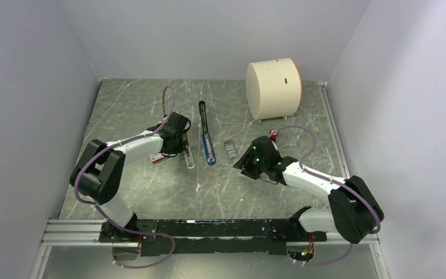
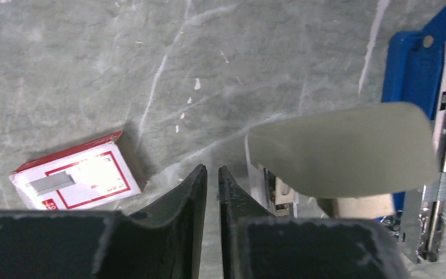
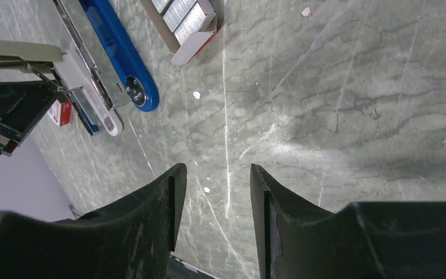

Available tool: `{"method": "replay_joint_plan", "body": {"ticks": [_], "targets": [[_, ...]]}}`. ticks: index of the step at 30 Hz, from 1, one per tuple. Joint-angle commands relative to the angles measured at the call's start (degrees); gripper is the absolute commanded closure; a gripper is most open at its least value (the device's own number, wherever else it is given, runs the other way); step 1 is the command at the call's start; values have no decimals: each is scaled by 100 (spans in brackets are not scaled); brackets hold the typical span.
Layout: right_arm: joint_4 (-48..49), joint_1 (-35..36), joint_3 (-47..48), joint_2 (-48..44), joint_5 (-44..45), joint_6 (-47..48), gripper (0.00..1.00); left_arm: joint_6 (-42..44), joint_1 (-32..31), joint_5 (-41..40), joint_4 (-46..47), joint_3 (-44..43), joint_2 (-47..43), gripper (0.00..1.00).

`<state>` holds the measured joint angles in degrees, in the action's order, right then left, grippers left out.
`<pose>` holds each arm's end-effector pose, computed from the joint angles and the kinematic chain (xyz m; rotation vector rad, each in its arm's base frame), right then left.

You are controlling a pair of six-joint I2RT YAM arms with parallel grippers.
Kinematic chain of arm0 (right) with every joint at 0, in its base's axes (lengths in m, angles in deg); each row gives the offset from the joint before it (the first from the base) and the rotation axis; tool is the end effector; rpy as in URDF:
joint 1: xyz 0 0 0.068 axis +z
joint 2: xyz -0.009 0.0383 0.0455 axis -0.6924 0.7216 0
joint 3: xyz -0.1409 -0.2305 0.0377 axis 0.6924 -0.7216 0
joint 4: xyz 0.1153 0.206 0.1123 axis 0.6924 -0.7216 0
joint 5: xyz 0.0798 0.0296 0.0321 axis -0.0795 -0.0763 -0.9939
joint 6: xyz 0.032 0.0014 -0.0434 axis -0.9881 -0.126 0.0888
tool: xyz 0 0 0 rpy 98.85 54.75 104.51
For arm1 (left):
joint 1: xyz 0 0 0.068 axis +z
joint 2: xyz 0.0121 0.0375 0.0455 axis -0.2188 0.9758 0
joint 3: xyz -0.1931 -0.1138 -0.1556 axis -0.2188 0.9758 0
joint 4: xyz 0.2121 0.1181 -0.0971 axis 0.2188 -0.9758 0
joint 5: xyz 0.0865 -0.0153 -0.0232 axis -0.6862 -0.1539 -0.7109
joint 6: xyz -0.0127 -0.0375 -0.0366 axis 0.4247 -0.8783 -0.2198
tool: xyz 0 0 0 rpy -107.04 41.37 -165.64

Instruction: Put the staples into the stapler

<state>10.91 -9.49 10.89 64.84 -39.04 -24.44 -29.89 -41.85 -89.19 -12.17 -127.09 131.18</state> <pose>0.1958 0.1357 0.1663 0.6258 2.5270 0.7641 0.2855 -0.1473 0.1687 -0.2086 2.5490 -0.0138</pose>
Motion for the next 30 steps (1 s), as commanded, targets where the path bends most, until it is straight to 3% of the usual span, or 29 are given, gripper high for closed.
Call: {"method": "replay_joint_plan", "body": {"ticks": [1, 10, 30], "targets": [[171, -81, 98, 96, -127, 109, 52, 168, 38, 400, 287, 18, 88, 79], [302, -110, 33, 243, -328, 91, 53, 163, 38, 560, 94, 120, 281, 79], [395, -123, -80, 244, -455, 50, 54, -84, -392, 1008, -360, 924, -582, 82]]}}
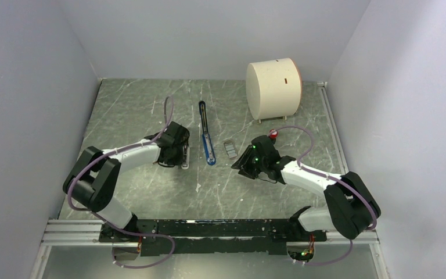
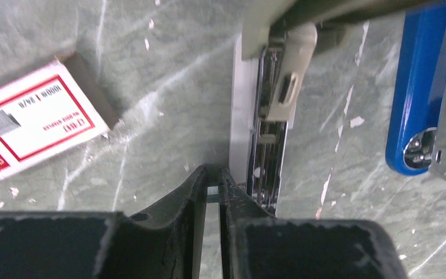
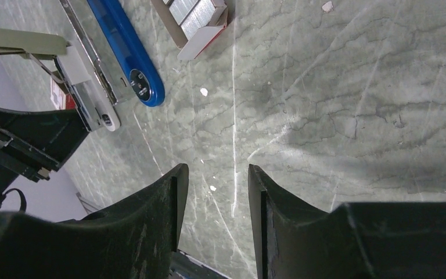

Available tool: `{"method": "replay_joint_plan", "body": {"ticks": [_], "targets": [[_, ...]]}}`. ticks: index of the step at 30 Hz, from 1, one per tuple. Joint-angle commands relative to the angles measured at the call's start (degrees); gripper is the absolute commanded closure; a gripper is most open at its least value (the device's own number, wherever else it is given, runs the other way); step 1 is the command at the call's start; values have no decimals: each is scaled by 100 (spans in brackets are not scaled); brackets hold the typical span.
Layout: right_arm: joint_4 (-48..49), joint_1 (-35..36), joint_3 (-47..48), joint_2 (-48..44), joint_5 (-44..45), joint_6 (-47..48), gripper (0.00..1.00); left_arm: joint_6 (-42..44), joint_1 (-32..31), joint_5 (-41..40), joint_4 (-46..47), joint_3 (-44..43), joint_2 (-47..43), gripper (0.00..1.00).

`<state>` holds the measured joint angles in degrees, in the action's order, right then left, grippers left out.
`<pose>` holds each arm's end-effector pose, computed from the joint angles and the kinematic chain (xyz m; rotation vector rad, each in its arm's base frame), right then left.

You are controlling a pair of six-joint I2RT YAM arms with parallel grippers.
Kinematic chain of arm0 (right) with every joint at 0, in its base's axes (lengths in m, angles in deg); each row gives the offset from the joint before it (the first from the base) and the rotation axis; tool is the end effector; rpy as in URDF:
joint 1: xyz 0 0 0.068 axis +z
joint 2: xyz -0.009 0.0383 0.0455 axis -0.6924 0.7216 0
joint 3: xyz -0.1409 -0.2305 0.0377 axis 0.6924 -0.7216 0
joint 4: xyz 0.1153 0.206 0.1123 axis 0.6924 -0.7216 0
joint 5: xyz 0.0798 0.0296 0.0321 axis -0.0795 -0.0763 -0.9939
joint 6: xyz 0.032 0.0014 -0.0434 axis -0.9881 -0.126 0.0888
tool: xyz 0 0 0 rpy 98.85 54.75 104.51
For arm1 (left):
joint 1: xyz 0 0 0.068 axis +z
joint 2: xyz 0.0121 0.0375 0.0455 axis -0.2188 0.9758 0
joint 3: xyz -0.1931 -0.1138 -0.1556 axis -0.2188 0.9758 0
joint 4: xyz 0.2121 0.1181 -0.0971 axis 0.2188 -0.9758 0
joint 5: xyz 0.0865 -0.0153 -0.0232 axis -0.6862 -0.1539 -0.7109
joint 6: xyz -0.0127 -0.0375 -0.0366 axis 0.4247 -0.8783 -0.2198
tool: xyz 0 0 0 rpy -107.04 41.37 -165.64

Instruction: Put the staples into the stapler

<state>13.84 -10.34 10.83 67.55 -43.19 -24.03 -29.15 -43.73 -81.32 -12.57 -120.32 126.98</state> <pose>0.2015 0.1384 0.1593 0.6073 2.5579 0.8316 0.2531 -0.1456 0.1561 -0.1026 2.6648 -0.1406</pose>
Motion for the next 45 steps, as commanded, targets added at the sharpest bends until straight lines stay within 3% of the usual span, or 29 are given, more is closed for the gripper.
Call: {"method": "replay_joint_plan", "body": {"ticks": [1, 16, 22, 35, 37, 42, 45], "targets": [[104, -41, -85, -50, -33, 6, 54, -209, -253, 212, -344, 317, -226, 82], [289, -49, -264, -119, -66, -24, 54, -799, -907, 1042, -373, 1079, -1250, 77], [329, -47, -259, -110, -92, 20, 54, -702, -907, 491, -783, 845, -1183, 59], [490, -60, -322, 16, -213, 49, 54, -1028, -1552, -446, -1432, 458, -707, 49], [491, -65, -329, 48, -245, 56, 54, -1117, -1588, -516, -1379, 449, -674, 49], [491, -73, -294, 113, -303, 105, 54, -1248, -1666, -497, -1201, 423, -522, 65], [491, -80, -290, 105, -304, 143, 54, -1309, -1720, -485, -1137, 430, -457, 68]]}}
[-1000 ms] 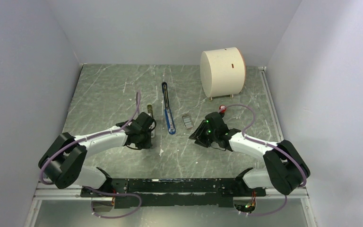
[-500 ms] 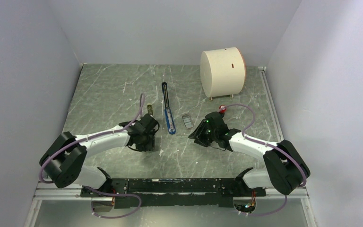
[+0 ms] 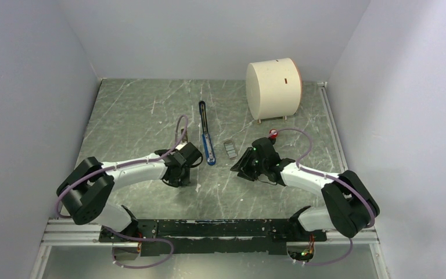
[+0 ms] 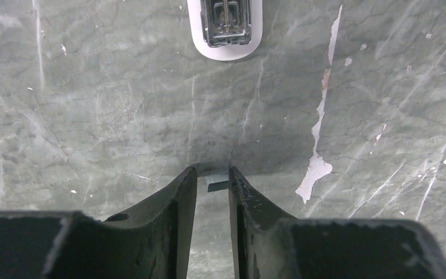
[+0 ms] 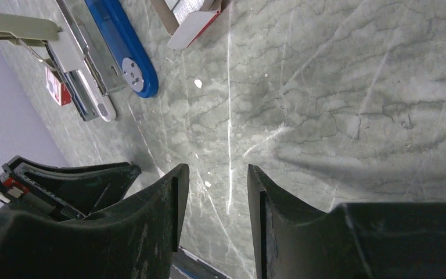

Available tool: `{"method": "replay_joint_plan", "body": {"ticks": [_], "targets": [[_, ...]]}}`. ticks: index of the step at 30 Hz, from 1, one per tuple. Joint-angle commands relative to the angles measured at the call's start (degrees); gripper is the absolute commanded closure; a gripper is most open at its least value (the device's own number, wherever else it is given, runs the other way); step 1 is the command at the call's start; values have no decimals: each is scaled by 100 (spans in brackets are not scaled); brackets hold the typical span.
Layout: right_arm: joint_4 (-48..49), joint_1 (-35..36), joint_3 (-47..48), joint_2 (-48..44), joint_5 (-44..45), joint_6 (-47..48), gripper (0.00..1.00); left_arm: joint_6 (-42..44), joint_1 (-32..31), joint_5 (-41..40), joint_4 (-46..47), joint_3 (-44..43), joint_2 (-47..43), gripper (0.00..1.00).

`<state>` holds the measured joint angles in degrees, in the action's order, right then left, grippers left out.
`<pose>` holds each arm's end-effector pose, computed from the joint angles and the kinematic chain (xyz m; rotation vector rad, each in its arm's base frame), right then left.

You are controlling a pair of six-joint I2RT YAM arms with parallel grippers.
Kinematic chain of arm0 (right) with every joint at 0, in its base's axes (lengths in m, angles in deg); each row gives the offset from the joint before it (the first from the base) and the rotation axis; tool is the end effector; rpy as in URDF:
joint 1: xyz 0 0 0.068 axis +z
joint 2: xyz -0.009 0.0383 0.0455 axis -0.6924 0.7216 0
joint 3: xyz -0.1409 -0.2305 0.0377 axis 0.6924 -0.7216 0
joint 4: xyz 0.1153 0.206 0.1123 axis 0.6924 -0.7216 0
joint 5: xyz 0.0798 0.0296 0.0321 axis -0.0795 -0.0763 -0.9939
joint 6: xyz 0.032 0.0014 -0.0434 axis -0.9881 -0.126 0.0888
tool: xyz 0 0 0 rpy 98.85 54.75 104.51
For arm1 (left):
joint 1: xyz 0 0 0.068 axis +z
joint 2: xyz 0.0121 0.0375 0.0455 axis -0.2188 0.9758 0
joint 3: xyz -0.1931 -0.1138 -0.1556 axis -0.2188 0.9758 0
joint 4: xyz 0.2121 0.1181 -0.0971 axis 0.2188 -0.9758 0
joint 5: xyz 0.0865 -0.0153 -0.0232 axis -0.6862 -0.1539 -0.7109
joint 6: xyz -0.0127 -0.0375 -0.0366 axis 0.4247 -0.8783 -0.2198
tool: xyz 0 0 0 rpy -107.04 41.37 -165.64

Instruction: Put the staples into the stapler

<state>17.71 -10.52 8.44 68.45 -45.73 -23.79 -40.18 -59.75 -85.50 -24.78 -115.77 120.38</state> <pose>0.1987 0.1374 0.1489 0.5852 2.5710 0.8826 0.1748 -0.1757 0.1564 0.0210 2.7779 -0.0446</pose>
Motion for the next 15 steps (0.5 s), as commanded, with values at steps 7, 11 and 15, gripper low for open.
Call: {"method": "replay_joint_plan", "body": {"ticks": [7, 11, 15], "targets": [[102, -69, -72, 36, -117, 157, 55, -299, -185, -109, 199, -65, 233, 72], [278, -78, -112, 50, -146, 153, 54, -301, -192, -232, 162, -81, 286, 72], [280, -77, -122, 59, -157, 156, 54, -328, -185, -213, 191, -19, 342, 71]]}}
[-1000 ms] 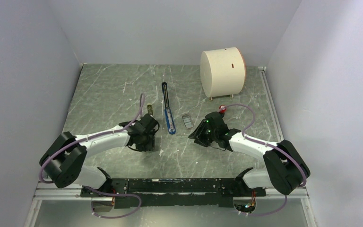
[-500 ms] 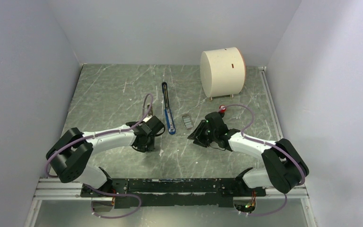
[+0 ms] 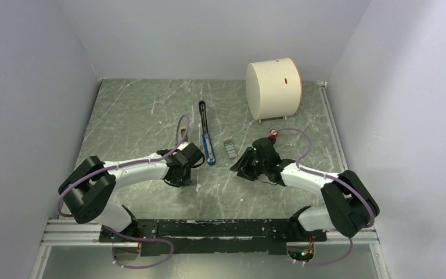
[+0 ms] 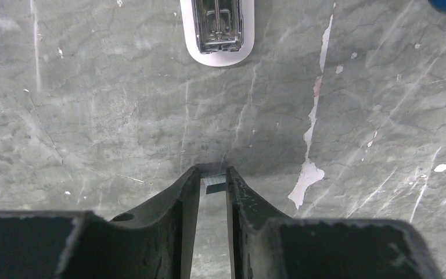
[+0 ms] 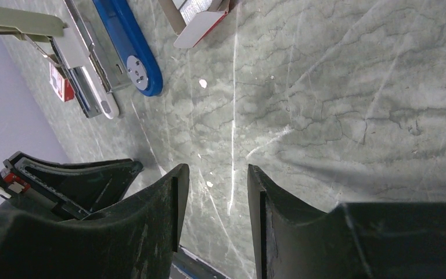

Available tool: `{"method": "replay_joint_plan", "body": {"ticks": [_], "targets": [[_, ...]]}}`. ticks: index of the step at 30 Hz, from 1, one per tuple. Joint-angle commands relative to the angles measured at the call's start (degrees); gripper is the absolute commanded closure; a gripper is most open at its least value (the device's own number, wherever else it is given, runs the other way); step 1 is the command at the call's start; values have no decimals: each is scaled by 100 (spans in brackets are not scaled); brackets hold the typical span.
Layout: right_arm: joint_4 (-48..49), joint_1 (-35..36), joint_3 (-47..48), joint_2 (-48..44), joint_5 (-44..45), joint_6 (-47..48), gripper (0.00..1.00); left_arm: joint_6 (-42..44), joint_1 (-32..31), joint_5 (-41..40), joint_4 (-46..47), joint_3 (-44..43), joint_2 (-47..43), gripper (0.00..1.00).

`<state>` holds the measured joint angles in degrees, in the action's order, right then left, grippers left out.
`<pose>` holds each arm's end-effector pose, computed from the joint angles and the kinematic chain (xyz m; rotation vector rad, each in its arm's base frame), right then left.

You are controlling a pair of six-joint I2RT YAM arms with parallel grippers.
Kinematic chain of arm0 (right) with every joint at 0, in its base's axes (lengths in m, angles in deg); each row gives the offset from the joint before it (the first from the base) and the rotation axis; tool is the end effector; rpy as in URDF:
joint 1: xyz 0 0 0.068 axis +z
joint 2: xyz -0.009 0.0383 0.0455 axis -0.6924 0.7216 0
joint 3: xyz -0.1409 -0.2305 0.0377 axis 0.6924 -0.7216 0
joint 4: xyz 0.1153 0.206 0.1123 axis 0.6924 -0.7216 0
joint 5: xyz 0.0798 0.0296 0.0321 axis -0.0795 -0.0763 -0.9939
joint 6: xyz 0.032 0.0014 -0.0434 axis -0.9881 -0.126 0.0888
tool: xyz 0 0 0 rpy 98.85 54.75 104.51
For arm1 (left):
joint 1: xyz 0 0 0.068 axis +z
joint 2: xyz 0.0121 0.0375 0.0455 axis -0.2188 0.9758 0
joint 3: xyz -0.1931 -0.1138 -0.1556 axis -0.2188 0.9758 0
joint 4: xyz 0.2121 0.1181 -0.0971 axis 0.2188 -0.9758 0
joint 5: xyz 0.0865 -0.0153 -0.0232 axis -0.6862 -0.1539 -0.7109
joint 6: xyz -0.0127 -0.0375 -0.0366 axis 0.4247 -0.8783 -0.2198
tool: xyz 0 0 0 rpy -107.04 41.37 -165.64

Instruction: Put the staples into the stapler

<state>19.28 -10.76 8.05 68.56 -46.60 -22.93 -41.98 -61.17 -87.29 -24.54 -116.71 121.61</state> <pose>0.1995 0.1374 0.1487 0.5580 2.5606 0.9064 0.1745 -0.1829 0.1560 0.0058 2.7572 -0.0279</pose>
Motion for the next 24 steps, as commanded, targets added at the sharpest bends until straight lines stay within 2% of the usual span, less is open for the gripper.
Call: {"method": "replay_joint_plan", "body": {"ticks": [1, 8, 12, 19, 24], "targets": [[125, -49, -89, 48, -66, 72, 55, -157, -47, -25, 180, 90, 236, 71], [144, -54, -74, 43, -103, 308, 54, -90, -47, 43, 305, 135, 122, 80], [259, -61, -101, -49, -160, 555, 54, -36, -48, 264, 548, 220, -115, 81], [544, -60, -89, -272, -319, 1140, 53, 73, -43, 1071, 1152, 383, -588, 81], [1542, -61, -284, -442, -1014, 1890, 52, 110, 40, 1846, 1561, 360, -762, 81]]}}
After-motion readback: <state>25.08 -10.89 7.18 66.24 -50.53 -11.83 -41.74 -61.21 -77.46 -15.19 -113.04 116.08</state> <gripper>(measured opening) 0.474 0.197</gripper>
